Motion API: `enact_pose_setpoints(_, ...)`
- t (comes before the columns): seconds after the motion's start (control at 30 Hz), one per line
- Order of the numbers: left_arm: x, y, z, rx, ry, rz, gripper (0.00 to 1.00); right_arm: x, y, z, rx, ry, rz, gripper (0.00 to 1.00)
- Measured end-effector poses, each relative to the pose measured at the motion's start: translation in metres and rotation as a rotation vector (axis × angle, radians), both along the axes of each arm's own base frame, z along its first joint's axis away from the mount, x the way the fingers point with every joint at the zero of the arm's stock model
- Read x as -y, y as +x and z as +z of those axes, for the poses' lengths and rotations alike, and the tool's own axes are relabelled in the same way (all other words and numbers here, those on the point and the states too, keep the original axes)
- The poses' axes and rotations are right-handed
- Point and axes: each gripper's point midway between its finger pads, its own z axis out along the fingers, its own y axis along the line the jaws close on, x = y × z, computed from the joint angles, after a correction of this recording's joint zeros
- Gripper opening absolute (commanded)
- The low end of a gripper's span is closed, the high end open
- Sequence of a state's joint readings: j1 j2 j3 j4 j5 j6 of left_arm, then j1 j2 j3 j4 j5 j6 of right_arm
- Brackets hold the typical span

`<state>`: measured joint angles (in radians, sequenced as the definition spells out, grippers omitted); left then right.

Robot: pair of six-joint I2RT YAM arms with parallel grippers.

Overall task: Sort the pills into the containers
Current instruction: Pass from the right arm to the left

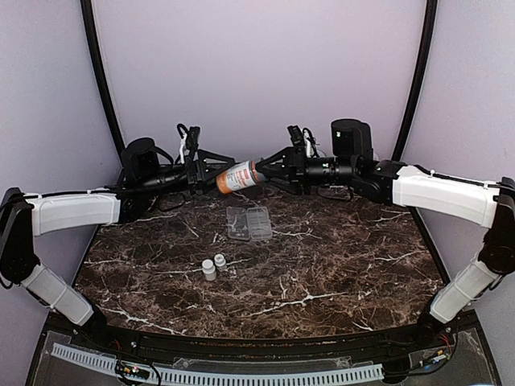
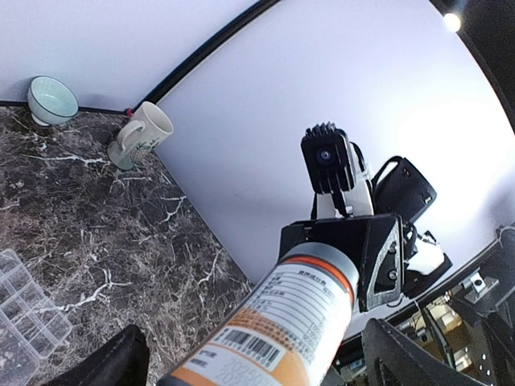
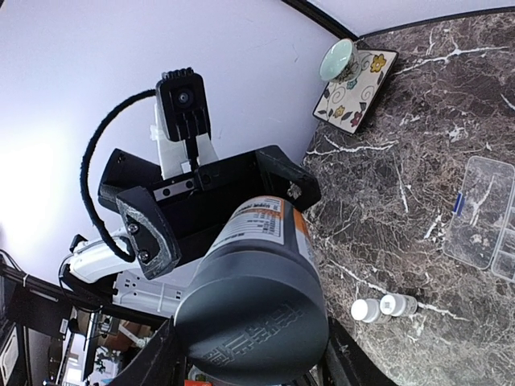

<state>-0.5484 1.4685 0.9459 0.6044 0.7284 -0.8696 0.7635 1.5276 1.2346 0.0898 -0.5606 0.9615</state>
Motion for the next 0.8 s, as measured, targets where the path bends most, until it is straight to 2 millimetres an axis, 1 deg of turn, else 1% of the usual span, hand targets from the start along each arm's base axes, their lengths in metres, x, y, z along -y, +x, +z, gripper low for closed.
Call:
enact_pose_setpoints(0.1, -0.005, 0.004, -0.003, -0.027, -0.032, 0.059, 0.95, 0.0, 0.003, 0.0, -0.003, 0.032, -0.018, 0.36)
enact_pose_setpoints(0.2, -0.005, 0.007, -0.006, -0.052, -0.049, 0.096, 0.95, -0.001, 0.005, 0.005, -0.008, 0.071, -0.028, 0.36)
enact_pose_setpoints(0.33, -0.004, 0.008, 0.003, -0.04, -0.081, 0.111, 0.95, -0.003, 0.007, 0.015, -0.005, 0.121, -0.031, 0.36)
enact_pose_setpoints(0.47, -0.004, 0.009, 0.009, -0.034, -0.106, 0.117, 0.94, -0.006, 0.009, 0.018, -0.012, 0.15, -0.03, 0.36)
enact_pose_setpoints(0.8, -0.001, 0.012, 0.01, -0.043, -0.138, 0.106, 0.89, -0.005, 0.022, 0.02, -0.042, 0.215, -0.04, 0.36)
